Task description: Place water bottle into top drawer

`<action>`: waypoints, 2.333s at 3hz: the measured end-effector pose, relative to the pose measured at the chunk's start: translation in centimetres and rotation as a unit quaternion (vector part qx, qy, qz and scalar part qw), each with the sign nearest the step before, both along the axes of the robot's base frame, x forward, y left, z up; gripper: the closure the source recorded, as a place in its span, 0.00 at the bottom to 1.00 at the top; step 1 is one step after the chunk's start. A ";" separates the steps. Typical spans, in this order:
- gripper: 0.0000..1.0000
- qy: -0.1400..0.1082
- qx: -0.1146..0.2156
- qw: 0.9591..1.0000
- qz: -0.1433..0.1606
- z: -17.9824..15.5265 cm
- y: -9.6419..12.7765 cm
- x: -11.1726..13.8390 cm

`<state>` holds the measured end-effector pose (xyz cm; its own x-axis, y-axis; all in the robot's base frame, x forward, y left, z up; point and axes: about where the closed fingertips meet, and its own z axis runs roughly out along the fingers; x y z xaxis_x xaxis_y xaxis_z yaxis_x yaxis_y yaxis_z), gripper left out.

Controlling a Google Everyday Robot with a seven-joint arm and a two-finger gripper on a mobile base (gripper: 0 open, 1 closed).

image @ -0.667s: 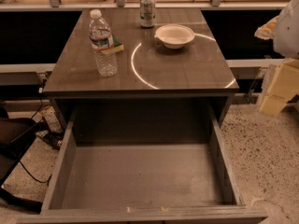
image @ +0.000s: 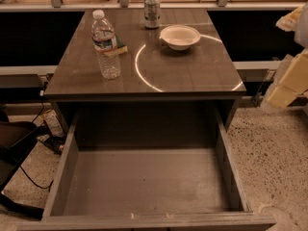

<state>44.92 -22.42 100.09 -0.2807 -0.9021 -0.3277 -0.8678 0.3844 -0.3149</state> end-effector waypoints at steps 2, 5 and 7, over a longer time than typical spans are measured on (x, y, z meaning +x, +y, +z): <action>0.00 -0.098 0.181 0.979 -0.014 0.4 1.1 6.3; 0.00 -0.176 0.378 0.907 0.052 2.1 6.4 12.5; 0.00 -0.161 0.429 0.888 0.044 -1.4 10.3 13.7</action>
Offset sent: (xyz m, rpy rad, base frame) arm 0.1214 0.0387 0.0404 0.7754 -0.4257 0.0135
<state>58.65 -12.14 98.70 0.0108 -0.2961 -0.9551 -0.8248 0.5374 -0.1759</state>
